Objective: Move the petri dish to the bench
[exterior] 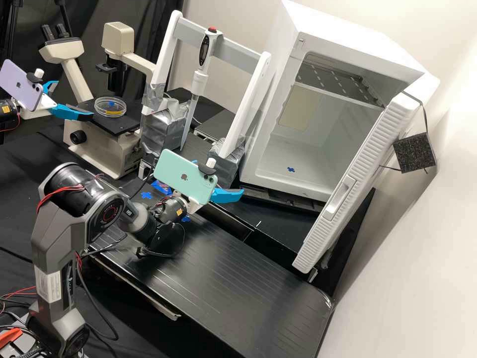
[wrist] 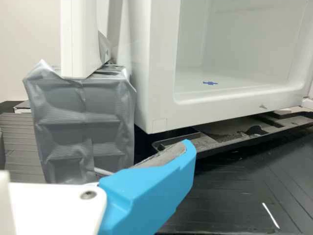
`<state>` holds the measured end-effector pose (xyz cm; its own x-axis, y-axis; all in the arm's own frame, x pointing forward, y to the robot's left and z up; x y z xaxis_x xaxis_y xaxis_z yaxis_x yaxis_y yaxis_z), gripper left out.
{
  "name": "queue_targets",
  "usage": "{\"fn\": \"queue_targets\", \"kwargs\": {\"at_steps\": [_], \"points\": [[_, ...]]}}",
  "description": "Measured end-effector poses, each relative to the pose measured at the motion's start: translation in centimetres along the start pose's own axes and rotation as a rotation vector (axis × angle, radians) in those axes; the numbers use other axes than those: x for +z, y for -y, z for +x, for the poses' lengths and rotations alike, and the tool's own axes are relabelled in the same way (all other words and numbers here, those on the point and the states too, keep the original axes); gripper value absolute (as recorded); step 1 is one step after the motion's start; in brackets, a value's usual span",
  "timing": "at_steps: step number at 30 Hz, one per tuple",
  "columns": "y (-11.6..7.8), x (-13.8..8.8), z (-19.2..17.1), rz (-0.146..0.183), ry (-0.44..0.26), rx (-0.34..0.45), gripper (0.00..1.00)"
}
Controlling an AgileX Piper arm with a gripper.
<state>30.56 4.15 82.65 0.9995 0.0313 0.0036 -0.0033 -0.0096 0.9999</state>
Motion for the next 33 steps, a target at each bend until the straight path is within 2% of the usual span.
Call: {"fn": "queue_targets", "kwargs": {"at_steps": [10,16,25,29,33], "points": [[0.1,0.1,-0.1,0.0,0.0,0.0,1.0],[0.1,0.1,-1.7,0.004,0.004,-0.003,1.0],[-0.2,-1.0,-4.6,0.016,-0.064,0.017,1.0],[0.7,-3.3,-7.1,0.016,-0.168,-0.018,1.0],[2.2,-6.9,-9.2,-0.036,-0.33,-0.063,1.0]]}}
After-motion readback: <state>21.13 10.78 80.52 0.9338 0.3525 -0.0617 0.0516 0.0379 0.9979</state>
